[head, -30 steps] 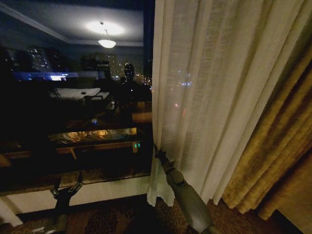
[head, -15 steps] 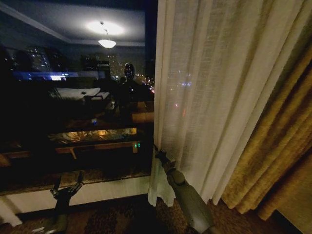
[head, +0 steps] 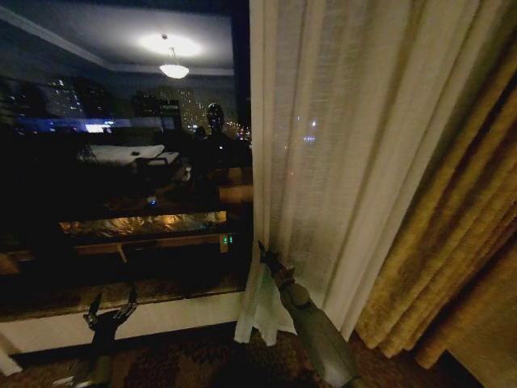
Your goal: Open the curtains by pulling them apart, changing their state from closed to fully open.
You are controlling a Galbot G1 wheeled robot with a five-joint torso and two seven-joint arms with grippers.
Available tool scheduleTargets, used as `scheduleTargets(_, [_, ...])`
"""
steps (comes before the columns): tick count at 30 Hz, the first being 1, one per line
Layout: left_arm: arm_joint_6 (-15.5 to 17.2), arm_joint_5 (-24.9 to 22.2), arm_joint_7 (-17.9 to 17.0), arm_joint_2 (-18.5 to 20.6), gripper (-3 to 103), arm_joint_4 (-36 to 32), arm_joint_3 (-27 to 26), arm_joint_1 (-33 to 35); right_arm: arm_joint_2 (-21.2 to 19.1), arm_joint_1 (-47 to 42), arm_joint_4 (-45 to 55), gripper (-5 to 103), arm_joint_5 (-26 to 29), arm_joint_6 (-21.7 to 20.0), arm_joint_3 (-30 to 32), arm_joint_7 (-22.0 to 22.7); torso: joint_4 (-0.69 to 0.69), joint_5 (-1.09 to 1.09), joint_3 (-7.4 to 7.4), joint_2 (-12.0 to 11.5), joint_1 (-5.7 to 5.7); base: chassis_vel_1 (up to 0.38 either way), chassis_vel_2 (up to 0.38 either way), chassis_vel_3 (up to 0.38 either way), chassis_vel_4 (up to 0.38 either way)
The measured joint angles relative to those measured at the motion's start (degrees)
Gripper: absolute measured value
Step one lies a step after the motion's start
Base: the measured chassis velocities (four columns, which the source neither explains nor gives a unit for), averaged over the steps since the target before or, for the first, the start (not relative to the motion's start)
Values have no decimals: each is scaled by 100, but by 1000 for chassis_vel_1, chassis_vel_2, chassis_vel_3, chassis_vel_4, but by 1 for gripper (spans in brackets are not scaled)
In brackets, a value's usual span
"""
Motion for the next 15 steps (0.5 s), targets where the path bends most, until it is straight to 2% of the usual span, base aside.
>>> scheduleTargets(15, [0, 0, 0, 0, 100, 0, 0, 0, -57, -120, 63, 0, 0, 51, 48, -80, -1, 2, 0, 0, 0, -351, -353, 355, 365])
